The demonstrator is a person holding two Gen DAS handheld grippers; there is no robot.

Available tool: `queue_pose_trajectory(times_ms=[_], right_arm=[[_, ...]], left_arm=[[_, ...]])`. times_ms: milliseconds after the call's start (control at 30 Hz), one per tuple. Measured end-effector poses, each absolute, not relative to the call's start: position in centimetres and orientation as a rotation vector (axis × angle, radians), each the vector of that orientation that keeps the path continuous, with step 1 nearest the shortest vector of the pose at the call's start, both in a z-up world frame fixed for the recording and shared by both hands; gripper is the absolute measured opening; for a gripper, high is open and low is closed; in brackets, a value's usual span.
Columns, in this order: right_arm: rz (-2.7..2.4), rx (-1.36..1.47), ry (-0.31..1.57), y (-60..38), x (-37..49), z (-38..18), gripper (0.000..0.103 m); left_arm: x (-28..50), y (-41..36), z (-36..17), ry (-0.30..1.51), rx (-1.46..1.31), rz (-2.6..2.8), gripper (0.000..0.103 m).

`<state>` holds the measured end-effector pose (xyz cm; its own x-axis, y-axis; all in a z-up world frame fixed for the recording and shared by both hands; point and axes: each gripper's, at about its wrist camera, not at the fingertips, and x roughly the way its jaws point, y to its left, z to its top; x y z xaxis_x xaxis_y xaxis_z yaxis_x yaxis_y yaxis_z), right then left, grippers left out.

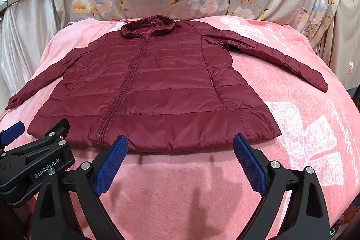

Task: Fold large clothes

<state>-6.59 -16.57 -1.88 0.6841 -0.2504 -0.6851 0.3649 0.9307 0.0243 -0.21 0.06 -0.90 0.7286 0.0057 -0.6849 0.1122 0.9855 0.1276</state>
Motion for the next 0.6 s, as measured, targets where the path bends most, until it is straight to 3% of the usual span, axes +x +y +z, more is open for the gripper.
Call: queue_pose_trajectory(times_ms=[600], right_arm=[[-0.345,0.166,0.743,-16.59,-6.63,-2.27,0.093]], left_arm=[[-0.01,0.49,-0.56,0.753,0.154,-0.054,0.098]])
